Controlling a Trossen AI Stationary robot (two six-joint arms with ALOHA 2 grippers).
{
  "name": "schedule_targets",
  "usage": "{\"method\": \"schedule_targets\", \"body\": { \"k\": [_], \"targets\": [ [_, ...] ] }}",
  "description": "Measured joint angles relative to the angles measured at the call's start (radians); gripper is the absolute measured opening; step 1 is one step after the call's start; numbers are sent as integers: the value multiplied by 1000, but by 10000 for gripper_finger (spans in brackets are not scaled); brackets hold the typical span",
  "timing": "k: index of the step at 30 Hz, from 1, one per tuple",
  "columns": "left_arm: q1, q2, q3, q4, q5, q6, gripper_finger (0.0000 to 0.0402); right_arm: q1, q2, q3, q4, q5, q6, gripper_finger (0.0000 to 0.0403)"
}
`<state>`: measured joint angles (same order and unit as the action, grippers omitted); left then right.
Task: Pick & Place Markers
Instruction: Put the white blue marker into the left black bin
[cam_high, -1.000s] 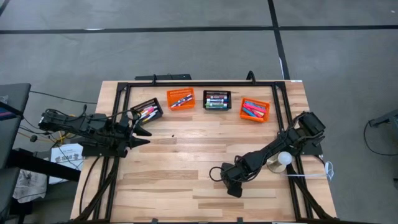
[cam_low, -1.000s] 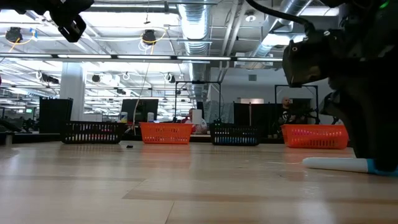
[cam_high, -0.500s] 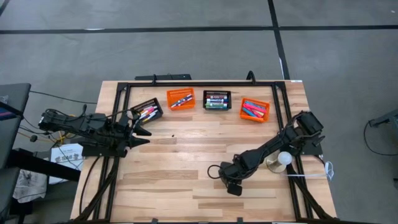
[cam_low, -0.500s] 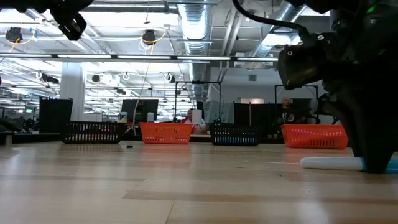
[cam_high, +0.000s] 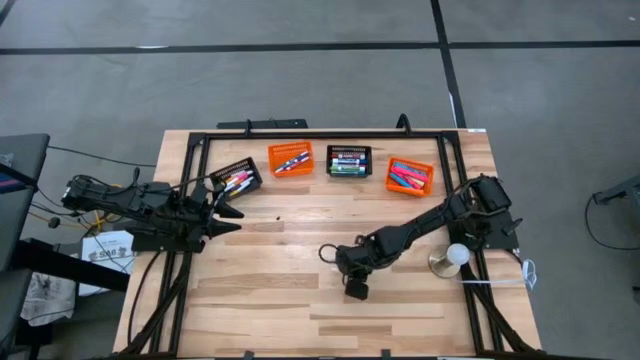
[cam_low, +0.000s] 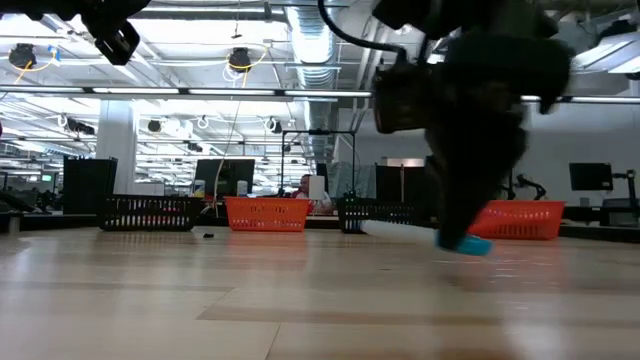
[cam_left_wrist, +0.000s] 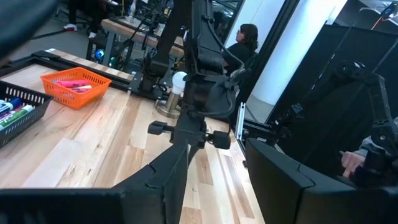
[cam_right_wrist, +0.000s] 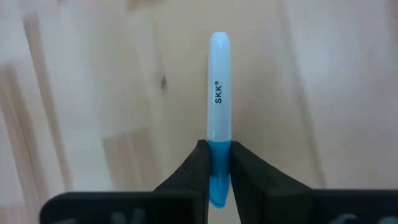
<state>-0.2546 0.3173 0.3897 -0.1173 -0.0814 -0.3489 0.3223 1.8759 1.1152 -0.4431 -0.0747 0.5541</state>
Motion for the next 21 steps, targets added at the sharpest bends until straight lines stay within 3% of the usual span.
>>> {"method": "schedule_targets", "body": {
  "k": [12, 21],
  "targets": [
    [0, 68, 0, 8, 0, 0, 159, -106, -19, 3, 206, -133, -84, 29],
    [0, 166, 0, 22, -31, -52, 159, -202, -151, 4, 381, -159, -104, 26]
  ]
}}
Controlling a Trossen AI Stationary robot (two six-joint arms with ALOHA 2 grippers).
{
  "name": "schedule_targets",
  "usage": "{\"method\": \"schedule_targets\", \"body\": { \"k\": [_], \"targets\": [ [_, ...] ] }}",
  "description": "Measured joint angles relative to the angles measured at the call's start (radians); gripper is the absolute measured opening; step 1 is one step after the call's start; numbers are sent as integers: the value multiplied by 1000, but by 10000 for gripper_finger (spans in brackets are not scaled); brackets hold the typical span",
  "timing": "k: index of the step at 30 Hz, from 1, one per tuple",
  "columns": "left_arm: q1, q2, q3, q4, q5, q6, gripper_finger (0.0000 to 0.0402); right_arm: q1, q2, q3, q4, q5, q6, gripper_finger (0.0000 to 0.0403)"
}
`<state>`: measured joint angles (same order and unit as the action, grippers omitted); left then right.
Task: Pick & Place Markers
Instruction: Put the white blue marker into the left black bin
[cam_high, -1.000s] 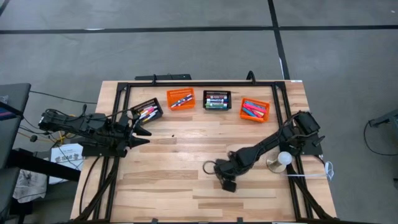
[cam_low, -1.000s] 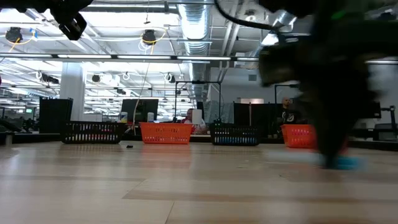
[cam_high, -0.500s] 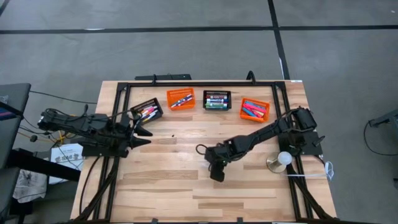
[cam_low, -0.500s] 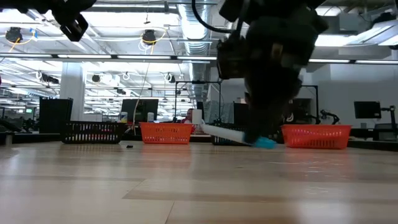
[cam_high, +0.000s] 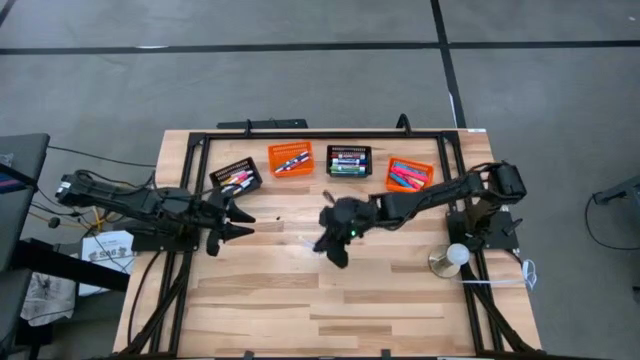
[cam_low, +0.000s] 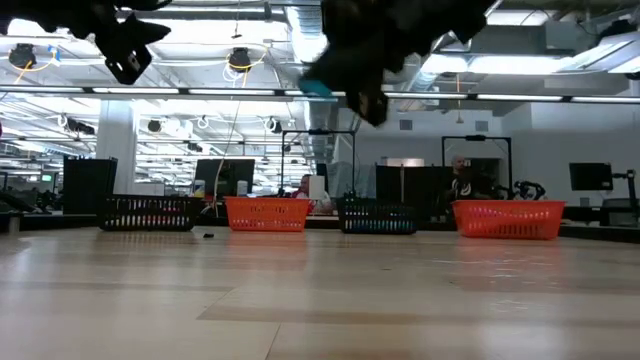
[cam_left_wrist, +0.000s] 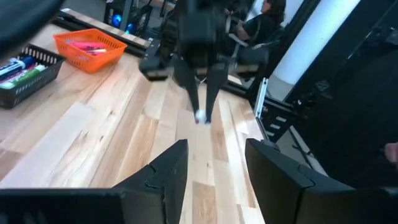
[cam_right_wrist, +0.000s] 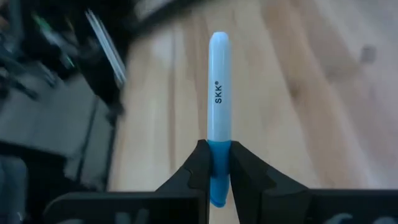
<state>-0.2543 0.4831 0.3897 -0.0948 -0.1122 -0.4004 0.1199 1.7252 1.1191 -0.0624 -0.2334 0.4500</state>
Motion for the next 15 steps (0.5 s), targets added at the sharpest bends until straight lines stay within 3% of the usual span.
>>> {"method": "schedule_targets", "body": {
  "k": [15],
  "targets": [
    [1, 153, 0, 309, -71, -1, 159, -81, -19, 1, 437, 16, 55, 29]
  ]
}}
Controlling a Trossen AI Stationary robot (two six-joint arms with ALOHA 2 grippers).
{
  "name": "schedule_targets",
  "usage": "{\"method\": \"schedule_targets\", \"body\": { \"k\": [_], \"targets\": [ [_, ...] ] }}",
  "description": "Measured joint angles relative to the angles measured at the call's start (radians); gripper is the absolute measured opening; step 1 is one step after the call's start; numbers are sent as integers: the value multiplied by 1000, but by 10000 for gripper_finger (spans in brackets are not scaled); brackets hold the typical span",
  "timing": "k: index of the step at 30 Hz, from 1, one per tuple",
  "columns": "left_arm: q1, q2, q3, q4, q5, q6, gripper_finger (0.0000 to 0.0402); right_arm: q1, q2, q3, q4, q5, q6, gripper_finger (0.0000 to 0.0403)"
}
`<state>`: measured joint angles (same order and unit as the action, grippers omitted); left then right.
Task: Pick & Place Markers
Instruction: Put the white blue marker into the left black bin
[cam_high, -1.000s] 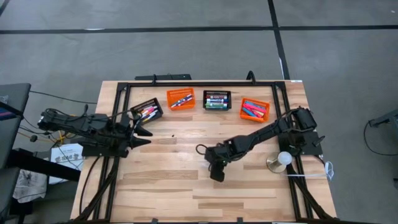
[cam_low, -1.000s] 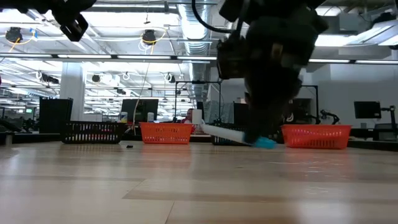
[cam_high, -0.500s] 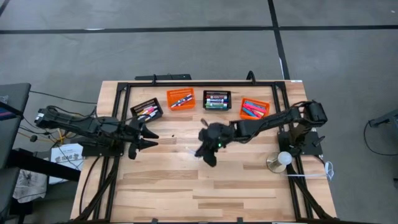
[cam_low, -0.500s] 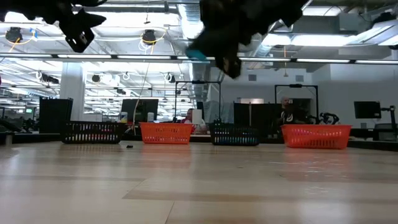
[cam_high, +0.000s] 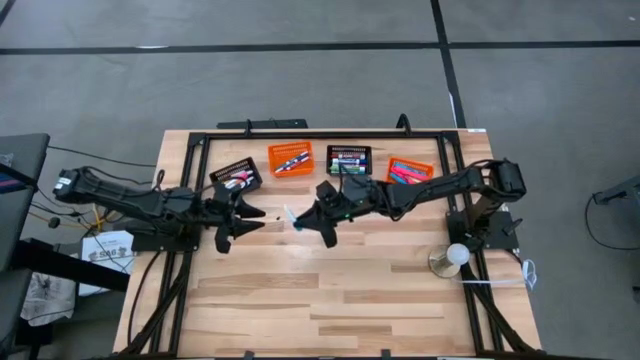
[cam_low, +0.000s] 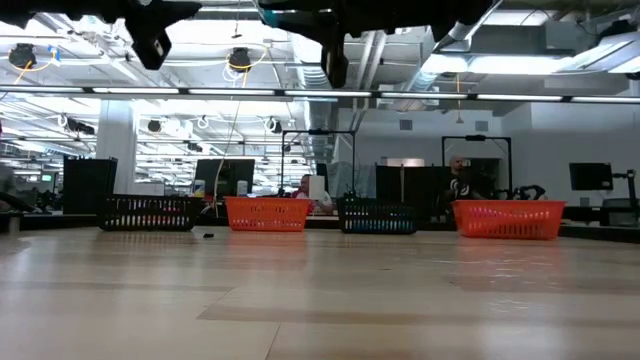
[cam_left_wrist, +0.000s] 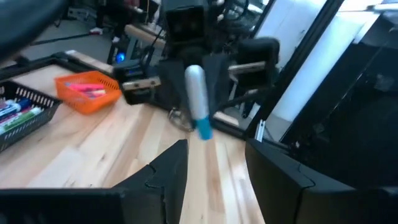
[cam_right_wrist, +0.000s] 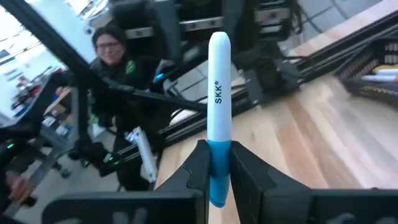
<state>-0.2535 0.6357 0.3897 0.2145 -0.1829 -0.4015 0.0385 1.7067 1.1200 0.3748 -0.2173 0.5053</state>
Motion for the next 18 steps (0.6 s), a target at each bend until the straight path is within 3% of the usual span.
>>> {"method": "schedule_targets", "body": {
  "k": [9, 18],
  "targets": [
    [10, 99, 0, 173, -58, -1, 165, -22, 1, 0, 82, 37, 2, 28],
    [66, 187, 0, 278, -61, -29, 225, -23, 1, 0, 120, 38, 2, 28]
  ]
}}
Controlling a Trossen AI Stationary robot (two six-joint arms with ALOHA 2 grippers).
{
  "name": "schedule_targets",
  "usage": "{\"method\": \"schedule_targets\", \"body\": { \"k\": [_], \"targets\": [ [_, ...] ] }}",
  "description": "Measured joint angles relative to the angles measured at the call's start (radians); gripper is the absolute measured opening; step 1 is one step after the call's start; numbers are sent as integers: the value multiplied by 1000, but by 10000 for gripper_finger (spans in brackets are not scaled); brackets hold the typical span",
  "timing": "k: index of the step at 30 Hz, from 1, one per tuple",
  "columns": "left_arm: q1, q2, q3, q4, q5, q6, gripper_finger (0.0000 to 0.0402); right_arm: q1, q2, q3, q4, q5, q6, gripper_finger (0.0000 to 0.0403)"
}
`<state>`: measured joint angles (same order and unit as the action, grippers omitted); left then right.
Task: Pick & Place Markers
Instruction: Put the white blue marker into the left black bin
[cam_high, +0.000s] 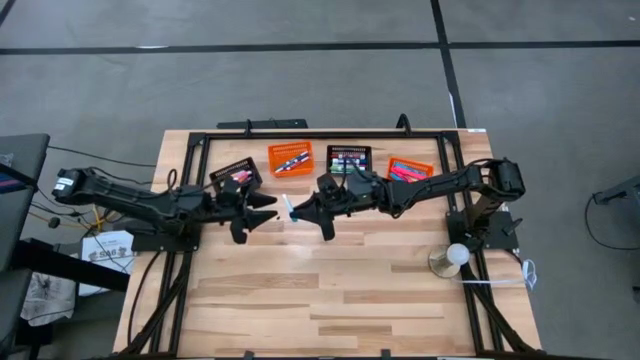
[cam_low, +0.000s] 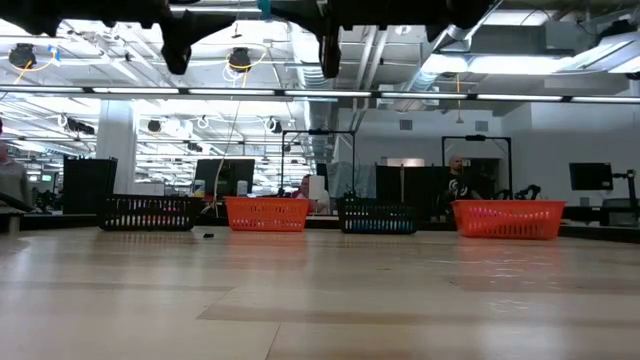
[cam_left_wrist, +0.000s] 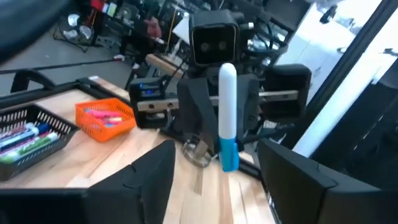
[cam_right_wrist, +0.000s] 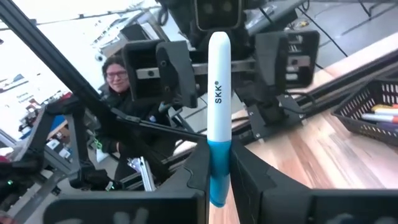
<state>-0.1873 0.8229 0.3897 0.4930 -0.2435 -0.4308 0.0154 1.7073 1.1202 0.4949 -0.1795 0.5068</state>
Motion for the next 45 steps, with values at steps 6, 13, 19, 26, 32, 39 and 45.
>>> {"method": "schedule_targets", "body": {
  "k": [6, 13, 19, 26, 32, 39, 45],
  "targets": [
    [6, 55, 0, 144, 5, 4, 249, -4, 0, 0, 15, 4, 17, 34],
    [6, 114, 0, 241, 5, 5, 249, -6, 0, 0, 31, 26, 22, 30],
    [13, 152, 0, 313, 0, 7, 250, -11, 0, 1, 37, 33, 42, 32],
    [14, 176, 2, 378, 0, 6, 250, -11, 0, 2, 37, 51, 58, 35],
    [14, 175, 2, 385, 0, 6, 249, -11, 0, 3, 55, 51, 66, 30],
    [31, 186, 19, 394, -8, 7, 249, -11, 21, 43, 59, 69, 71, 34],
    [44, 206, 48, 393, 12, 7, 250, -11, 113, 139, 39, 5, 80, 32]
  ]
}}
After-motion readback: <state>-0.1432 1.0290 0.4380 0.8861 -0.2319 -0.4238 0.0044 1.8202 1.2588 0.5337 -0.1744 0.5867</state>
